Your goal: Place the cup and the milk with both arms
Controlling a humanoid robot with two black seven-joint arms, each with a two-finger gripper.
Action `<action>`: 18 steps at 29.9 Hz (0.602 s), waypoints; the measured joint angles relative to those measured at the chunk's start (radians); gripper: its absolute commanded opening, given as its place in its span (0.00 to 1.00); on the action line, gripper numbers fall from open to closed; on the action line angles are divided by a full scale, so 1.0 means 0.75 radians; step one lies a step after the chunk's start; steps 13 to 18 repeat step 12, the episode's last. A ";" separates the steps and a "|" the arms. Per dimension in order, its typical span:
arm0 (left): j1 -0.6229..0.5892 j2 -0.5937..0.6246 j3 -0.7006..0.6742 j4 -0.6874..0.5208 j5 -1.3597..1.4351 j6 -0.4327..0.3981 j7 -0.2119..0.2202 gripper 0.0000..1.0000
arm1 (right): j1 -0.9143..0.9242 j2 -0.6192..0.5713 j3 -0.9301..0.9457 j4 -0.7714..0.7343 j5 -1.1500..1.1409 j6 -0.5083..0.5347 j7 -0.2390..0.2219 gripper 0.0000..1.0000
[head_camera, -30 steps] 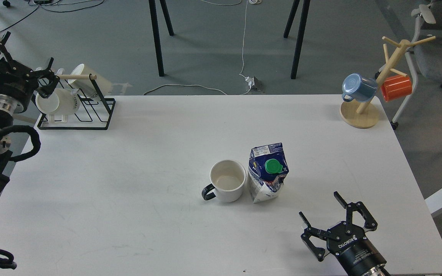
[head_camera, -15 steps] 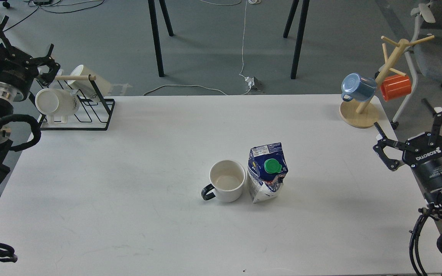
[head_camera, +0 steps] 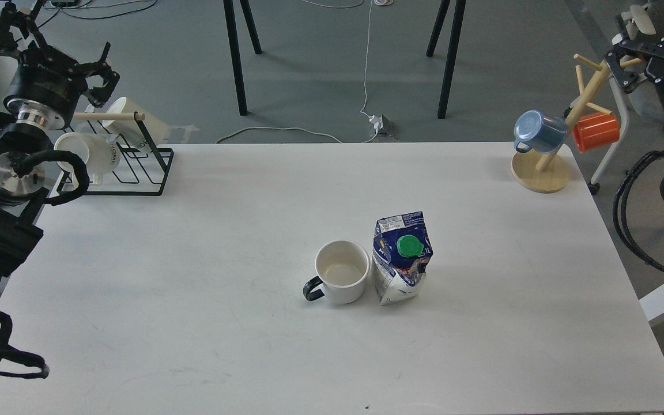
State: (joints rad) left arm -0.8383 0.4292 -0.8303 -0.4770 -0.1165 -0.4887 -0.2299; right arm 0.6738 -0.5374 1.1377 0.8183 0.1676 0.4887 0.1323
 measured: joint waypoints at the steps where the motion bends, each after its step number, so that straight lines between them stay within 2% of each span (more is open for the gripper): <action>1: -0.004 -0.014 -0.001 0.000 0.000 0.000 -0.002 0.99 | 0.037 0.018 0.000 -0.051 0.024 0.000 -0.026 0.99; 4: -0.012 -0.051 -0.004 0.000 0.000 0.000 -0.009 0.99 | 0.120 0.085 -0.002 -0.181 0.070 0.000 -0.063 0.99; 8: -0.019 -0.085 -0.018 0.000 -0.008 0.000 -0.014 0.99 | 0.166 0.163 -0.002 -0.289 0.080 0.000 -0.062 0.99; 18: -0.028 -0.094 -0.034 -0.009 -0.026 0.000 -0.016 0.99 | 0.170 0.207 -0.003 -0.320 0.081 0.000 -0.044 0.99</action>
